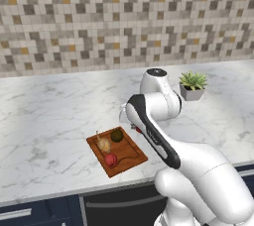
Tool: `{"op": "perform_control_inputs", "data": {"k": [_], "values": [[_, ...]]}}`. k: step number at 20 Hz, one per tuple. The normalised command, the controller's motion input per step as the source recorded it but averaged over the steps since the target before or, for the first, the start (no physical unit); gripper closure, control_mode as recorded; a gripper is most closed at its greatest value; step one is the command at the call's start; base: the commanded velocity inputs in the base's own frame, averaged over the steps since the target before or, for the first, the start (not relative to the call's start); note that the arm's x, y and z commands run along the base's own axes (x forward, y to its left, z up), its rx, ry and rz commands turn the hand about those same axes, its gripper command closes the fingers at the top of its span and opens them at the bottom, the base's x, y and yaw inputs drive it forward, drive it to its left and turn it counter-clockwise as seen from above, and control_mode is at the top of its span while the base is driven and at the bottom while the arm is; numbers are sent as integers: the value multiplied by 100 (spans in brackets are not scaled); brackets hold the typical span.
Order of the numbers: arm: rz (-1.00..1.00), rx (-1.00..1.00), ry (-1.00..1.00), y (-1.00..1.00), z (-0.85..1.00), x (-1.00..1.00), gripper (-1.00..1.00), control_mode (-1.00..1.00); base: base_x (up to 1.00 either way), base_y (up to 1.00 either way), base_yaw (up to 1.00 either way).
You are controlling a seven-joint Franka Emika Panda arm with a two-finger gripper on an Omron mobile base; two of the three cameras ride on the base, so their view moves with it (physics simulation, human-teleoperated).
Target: Place the avocado, onion, tomato, and bell pepper on the cutting board.
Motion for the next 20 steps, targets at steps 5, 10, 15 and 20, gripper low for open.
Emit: {"op": "perform_control_inputs", "data": {"k": [5, 10, 15, 20], "values": [[0, 0, 4, 6, -46, 5, 100, -100, 0, 0, 0], [0, 0, 2, 3, -41, 14, 100, -100, 0, 0, 0], [0, 0, 4, 6, -48, 22, 100, -100, 0, 0, 0], [0, 0, 4, 17, -38, 26, 100, -100, 0, 0, 0]]}}
